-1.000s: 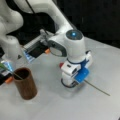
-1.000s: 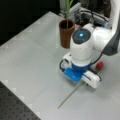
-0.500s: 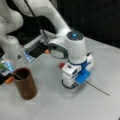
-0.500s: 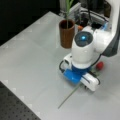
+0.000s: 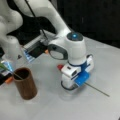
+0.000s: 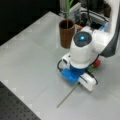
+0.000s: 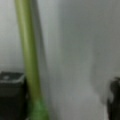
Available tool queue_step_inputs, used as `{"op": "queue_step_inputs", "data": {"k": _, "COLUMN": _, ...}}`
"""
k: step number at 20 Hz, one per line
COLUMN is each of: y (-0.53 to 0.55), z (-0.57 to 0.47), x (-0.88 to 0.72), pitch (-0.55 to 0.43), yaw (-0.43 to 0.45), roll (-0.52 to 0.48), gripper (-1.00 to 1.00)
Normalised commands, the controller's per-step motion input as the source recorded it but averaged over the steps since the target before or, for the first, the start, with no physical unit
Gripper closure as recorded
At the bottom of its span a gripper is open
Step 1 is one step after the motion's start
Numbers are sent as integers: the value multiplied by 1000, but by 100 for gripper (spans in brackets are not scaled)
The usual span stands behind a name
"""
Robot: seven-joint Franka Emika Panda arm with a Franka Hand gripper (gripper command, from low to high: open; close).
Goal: Flower insertion into a vase
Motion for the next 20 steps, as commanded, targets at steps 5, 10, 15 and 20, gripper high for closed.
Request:
{"op": "queue_step_inputs", "data": {"k": 5, "y": 426, "z": -225, "x": 254, "pitch": 65, "yaw": 14, "roll": -288, "gripper": 100}}
{"op": "queue_step_inputs", "data": {"k": 10, "y": 383, "z": -184, "x": 213, "pitch": 75, "yaw": 5, "roll": -277, "gripper": 100}}
{"op": "queue_step_inputs", "data": {"k": 15, "y": 298, "z": -13, "x": 111, "pitch": 108, "yaw": 10, "roll": -272, "gripper": 100}}
{"op": "queue_step_inputs", "data": {"k": 20, "y": 139, "z": 369, "x": -65, "pitch": 163, "yaw": 29, "roll": -240, "gripper": 100}}
